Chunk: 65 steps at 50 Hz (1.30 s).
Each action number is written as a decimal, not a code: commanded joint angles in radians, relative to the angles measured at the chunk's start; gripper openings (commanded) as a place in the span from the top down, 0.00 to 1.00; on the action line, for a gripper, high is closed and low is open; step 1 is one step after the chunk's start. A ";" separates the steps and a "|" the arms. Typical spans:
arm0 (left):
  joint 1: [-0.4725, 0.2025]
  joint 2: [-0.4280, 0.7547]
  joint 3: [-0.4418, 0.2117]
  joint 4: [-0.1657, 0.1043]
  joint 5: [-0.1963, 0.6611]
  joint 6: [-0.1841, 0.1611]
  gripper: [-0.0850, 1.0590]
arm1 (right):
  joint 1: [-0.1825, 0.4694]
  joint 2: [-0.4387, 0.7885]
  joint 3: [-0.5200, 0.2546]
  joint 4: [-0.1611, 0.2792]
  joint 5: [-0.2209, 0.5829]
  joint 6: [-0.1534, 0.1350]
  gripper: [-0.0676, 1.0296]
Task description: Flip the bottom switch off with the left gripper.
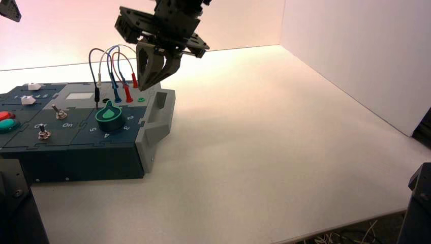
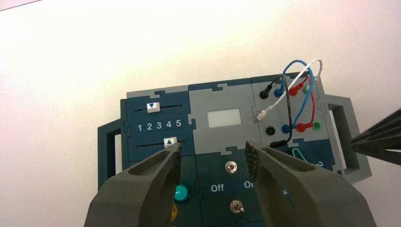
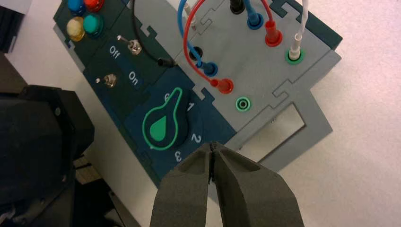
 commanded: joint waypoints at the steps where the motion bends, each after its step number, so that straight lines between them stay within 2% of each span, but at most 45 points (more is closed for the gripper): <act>1: -0.005 0.005 -0.014 0.000 -0.005 -0.002 0.31 | 0.006 -0.008 -0.035 0.000 0.003 -0.003 0.96; 17: -0.005 0.005 -0.014 0.000 -0.005 -0.002 0.31 | -0.014 0.028 -0.069 -0.020 0.043 -0.002 0.96; 30: -0.006 0.005 -0.014 0.002 -0.003 -0.002 0.31 | -0.071 0.017 -0.089 -0.071 0.081 0.002 0.96; 65: -0.005 0.005 -0.012 0.003 -0.006 -0.002 0.31 | -0.077 0.086 -0.124 -0.077 0.123 0.008 0.96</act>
